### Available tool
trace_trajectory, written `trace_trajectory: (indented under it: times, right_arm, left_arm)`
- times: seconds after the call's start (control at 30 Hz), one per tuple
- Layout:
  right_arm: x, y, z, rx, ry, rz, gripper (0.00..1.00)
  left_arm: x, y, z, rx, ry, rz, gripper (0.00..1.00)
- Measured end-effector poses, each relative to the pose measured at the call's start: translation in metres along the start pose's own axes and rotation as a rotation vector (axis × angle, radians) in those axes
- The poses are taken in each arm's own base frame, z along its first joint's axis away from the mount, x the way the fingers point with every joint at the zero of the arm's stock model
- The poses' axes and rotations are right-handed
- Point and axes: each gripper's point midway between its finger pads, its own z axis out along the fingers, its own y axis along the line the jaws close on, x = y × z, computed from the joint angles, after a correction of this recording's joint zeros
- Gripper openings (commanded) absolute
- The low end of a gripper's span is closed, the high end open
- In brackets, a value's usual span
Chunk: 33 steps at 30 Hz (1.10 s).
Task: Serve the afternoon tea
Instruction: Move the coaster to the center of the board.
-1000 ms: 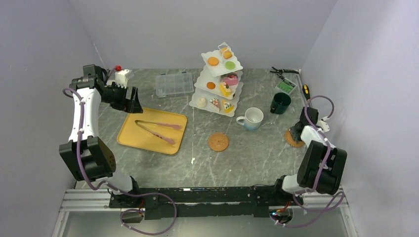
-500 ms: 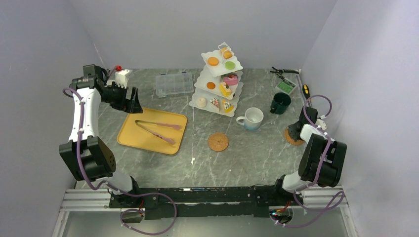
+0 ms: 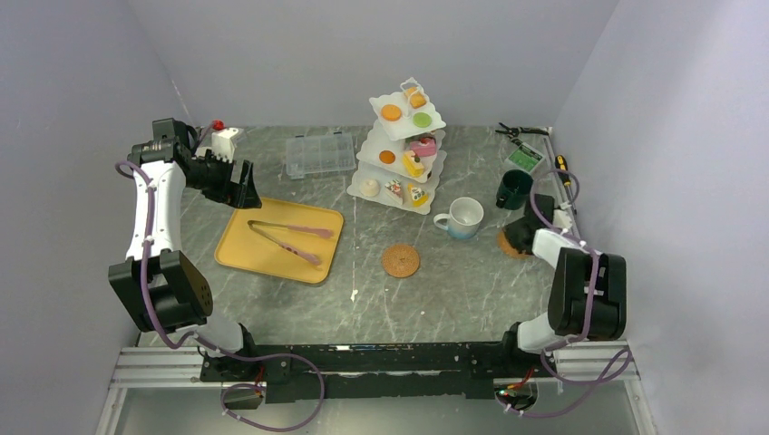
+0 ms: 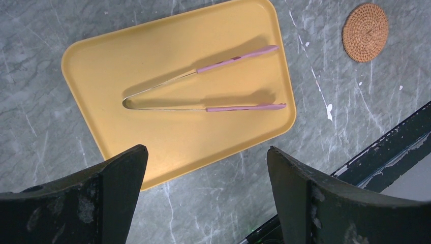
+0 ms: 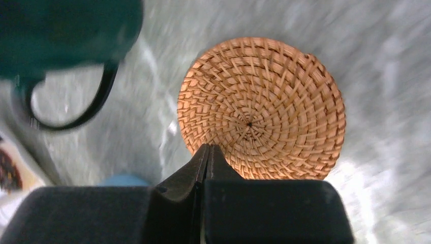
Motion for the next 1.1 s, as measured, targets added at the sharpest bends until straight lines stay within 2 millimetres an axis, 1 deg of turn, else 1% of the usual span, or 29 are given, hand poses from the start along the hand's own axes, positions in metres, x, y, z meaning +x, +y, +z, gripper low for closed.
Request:
trace_trajectory:
  times: [0.07,0.13,0.2,0.37,0.53,0.63,0.73,0.87,0.93,1.0,1.07,1.1]
  right_arm:
    - [0.019,0.012,-0.005,-0.033,0.022,-0.03,0.0]
    - [0.043,0.023,-0.012,-0.07,0.052,-0.06,0.0]
    - [0.065,0.029,-0.02,-0.103,0.081,-0.073,0.0]
    - [0.102,0.029,-0.041,-0.15,0.131,-0.084,0.0]
    - [0.147,0.033,-0.062,-0.194,0.199,-0.143,0.0]
    - [0.167,0.031,-0.073,-0.213,0.231,-0.168,0.0]
    - [0.173,0.024,-0.08,-0.211,0.241,-0.179,0.0]
    - [0.171,0.014,-0.085,-0.182,0.241,-0.197,0.01]
    - [0.169,0.009,-0.087,-0.162,0.236,-0.219,0.09]
    - [0.164,0.006,-0.091,-0.133,0.228,-0.26,0.25]
    - [0.156,0.013,-0.097,-0.13,0.207,-0.292,0.36]
    - [0.15,0.02,-0.102,-0.139,0.193,-0.302,0.38]
  left_arm:
    - [0.0,0.0,0.0,0.0,0.0,0.0,0.93]
    - [0.0,0.0,0.0,0.0,0.0,0.001,0.93]
    - [0.0,0.0,0.0,0.0,0.001,0.002,0.94]
    - [0.001,0.0,0.0,0.001,0.003,0.002,0.93]
    - [0.002,-0.001,0.0,0.004,0.006,-0.001,0.94]
    - [0.002,-0.001,0.0,0.005,0.008,-0.003,0.93]
    - [0.003,-0.002,-0.001,0.005,0.008,-0.008,0.93]
    - [0.007,-0.006,-0.002,0.008,0.006,-0.014,0.93]
    - [0.01,-0.009,-0.004,0.011,0.006,-0.016,0.93]
    - [0.01,-0.01,-0.004,0.014,0.004,-0.015,0.93]
    - [0.011,-0.01,-0.004,0.02,0.011,-0.023,0.93]
    - [0.012,-0.011,-0.003,0.025,0.013,-0.026,0.93]
